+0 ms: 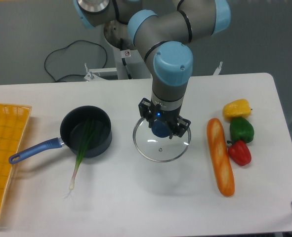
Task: Close the pot lid
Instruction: 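Carry the glass lid by its knob toward the dark saucepan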
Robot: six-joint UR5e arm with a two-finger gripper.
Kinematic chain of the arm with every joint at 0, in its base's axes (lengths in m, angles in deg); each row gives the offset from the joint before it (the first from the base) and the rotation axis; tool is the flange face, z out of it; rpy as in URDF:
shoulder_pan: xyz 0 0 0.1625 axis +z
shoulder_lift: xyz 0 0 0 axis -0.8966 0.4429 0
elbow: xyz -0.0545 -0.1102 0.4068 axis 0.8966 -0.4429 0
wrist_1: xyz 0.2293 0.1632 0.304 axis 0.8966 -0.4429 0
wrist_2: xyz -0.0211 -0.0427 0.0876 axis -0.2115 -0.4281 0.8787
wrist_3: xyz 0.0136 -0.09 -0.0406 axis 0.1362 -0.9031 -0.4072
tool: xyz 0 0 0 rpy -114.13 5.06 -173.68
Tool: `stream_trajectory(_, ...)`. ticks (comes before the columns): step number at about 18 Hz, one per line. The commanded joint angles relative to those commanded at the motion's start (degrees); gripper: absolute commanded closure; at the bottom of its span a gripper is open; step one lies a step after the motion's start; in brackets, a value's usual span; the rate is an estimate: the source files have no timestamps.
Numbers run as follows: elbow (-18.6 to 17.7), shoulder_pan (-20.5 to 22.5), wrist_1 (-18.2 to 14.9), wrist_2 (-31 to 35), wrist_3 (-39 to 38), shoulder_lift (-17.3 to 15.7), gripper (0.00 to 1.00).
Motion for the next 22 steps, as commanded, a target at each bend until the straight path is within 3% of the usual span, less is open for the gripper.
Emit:
stream_trajectory(5,-1.7,-0.3,0.5,-0.3,-0.1,-0.4,0.63)
stream_trajectory(14,-5.1,-1.0,0.5,-0.6,-1.0,-6.3,0.63)
stream_trajectory(19,-9.3,-3.3,1.0,-1.0,-3.7,-9.0,0.63)
stream_trajectory(22,-12.5,-5.6,6.3,-1.7,-8.0,-10.1,0.63)
